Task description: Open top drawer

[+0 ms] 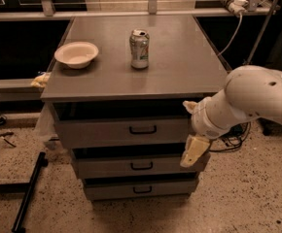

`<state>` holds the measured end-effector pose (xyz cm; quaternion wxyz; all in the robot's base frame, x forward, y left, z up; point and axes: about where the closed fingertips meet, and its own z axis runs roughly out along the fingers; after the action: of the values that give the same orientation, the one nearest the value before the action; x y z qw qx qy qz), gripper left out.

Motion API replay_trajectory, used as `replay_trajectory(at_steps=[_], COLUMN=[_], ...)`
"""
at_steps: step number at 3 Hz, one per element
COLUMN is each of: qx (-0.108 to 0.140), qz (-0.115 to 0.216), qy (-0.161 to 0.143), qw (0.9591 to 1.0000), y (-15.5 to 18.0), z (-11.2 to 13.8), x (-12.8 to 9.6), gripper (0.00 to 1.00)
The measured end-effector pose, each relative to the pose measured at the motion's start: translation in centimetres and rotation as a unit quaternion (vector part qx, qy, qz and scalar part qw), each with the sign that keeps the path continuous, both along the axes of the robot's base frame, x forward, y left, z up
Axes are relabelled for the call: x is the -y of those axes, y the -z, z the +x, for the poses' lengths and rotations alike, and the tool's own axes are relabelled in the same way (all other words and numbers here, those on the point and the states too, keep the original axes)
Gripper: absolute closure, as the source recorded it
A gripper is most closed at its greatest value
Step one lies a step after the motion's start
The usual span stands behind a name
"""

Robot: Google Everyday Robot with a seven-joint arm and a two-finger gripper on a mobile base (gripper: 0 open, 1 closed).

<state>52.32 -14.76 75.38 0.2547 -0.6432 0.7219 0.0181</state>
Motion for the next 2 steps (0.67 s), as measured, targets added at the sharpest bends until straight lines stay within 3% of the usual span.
replay_trajectory(at_steps=[2], qx=[-0.001], qz=[0.0], qy=[-0.005], qw=[1.0], y=[4.2], z=[4.4], x=[-0.5], gripper=[0.0])
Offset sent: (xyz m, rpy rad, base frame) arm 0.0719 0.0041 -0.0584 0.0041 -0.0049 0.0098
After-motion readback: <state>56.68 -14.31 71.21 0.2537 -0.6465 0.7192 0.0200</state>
